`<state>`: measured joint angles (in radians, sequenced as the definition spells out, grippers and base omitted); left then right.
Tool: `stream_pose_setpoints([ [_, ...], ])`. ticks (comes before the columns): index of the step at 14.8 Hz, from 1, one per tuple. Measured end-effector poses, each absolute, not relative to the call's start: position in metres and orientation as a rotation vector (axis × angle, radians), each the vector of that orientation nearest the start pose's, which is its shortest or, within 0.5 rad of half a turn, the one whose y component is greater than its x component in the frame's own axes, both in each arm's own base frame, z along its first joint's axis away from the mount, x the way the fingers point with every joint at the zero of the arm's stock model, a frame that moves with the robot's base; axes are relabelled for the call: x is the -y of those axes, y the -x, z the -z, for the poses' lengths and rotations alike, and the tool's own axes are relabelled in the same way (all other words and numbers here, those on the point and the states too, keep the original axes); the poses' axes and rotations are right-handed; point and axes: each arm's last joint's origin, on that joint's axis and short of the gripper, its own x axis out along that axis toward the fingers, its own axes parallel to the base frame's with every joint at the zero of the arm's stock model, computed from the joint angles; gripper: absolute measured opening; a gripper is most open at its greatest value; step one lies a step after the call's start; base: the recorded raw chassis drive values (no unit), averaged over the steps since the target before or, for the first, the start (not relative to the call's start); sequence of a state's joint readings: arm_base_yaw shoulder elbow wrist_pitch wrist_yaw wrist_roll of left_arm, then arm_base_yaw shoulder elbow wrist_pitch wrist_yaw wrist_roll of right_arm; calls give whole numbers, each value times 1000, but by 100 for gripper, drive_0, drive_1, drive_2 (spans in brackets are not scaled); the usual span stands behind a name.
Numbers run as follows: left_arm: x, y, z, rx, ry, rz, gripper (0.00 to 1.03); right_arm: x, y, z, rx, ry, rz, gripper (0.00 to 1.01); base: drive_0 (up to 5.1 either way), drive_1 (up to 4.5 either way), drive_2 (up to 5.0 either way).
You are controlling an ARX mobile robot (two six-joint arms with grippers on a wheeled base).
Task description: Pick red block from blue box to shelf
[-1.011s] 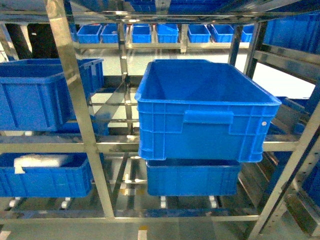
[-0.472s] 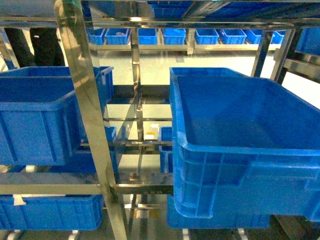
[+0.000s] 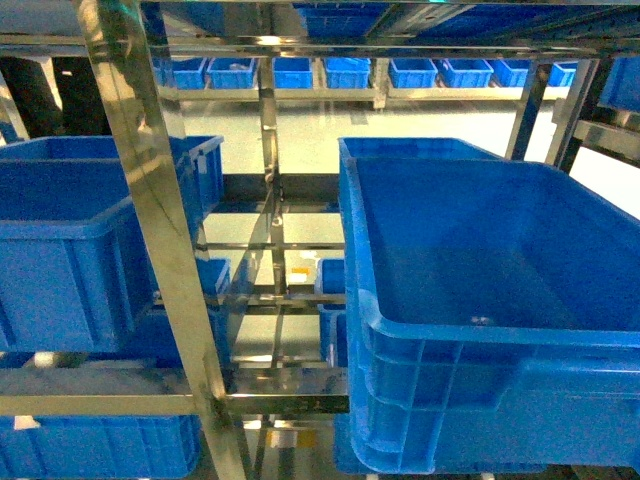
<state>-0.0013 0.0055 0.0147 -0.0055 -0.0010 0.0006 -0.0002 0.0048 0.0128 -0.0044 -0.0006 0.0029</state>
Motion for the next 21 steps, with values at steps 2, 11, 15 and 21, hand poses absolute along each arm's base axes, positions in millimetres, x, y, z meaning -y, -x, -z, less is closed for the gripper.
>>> stream_pose_setpoints([
  [2,0,-97,-168,4,-1,0,98,0,-97,-167,3,-3,0,28,0,0,0],
  [11,0,-97,-168,4,-1,0,98,0,-97,-167,3,-3,0,28,0,0,0],
  [15,0,-97,-168,4,-1,0,98,0,-97,-167,3,-3,0,28,0,0,0],
  [21,0,-97,-168,4,-1,0,98,0,-97,-167,3,-3,0,28,0,0,0],
])
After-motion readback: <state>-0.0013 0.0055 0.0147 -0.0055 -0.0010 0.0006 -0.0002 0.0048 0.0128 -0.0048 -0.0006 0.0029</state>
